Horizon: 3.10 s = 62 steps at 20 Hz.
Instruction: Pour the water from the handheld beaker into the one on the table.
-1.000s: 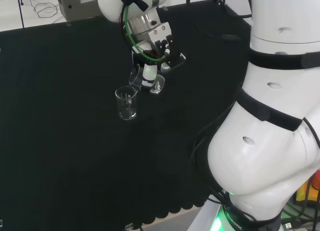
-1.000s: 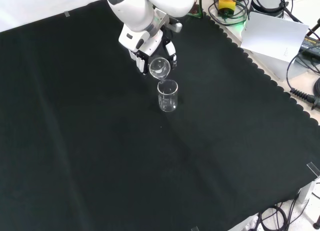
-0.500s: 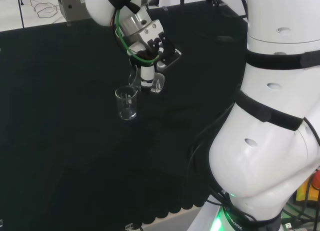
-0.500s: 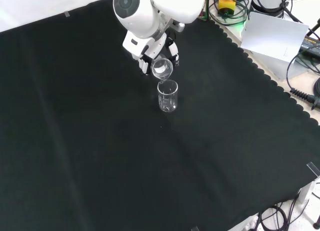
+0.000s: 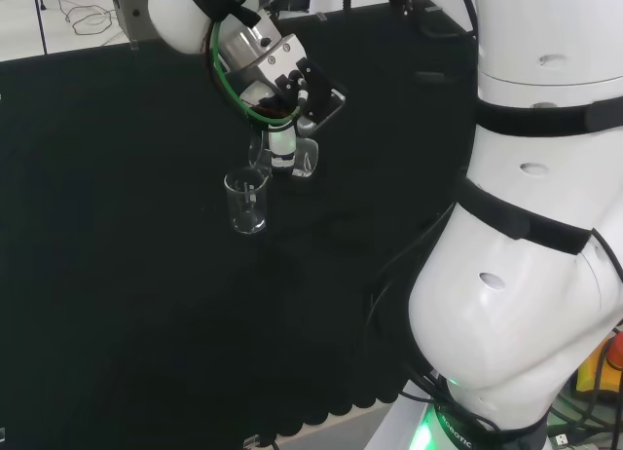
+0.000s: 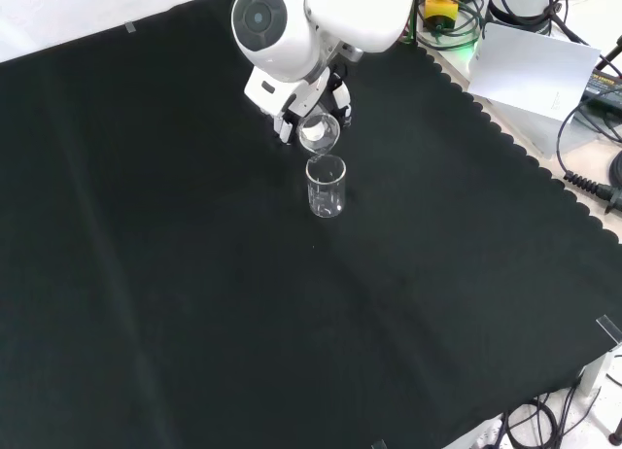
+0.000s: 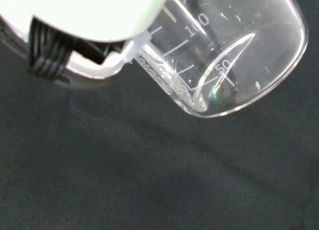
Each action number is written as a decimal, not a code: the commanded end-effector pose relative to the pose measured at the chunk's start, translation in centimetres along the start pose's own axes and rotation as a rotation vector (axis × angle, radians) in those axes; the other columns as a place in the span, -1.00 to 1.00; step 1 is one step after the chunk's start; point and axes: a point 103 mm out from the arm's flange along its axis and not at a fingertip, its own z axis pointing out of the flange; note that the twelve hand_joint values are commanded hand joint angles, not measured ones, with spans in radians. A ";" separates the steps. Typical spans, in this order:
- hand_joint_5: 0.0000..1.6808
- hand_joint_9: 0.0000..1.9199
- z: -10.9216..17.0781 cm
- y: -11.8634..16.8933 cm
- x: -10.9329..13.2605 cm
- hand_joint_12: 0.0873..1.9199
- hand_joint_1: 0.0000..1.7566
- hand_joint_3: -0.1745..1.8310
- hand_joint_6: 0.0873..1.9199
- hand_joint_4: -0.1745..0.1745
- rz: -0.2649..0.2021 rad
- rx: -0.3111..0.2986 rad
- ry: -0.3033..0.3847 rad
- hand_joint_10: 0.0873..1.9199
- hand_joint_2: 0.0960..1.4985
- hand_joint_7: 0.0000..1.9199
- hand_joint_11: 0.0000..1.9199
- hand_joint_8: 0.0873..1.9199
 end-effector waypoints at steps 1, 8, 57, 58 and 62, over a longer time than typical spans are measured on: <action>0.36 0.63 -0.4 0.1 0.8 -0.19 0.48 0.13 0.01 -1.00 0.018 0.028 -0.044 -0.18 -0.35 0.26 0.21 -0.02; 0.36 0.62 -0.8 0.3 1.3 -0.19 0.48 0.13 0.01 -1.00 0.052 0.076 -0.100 -0.18 -0.36 0.26 0.21 -0.02; 0.35 0.61 -2.6 0.8 3.0 -0.19 0.48 0.14 0.04 -1.00 0.142 0.232 -0.295 -0.16 -0.35 0.25 0.20 0.01; 0.35 0.61 -2.7 0.8 3.2 -0.19 0.48 0.14 0.04 -1.00 0.142 0.232 -0.297 -0.16 -0.35 0.25 0.20 0.01; 0.35 0.61 -2.9 0.7 3.3 -0.19 0.48 0.14 0.04 -1.00 0.144 0.236 -0.302 -0.15 -0.35 0.25 0.20 0.01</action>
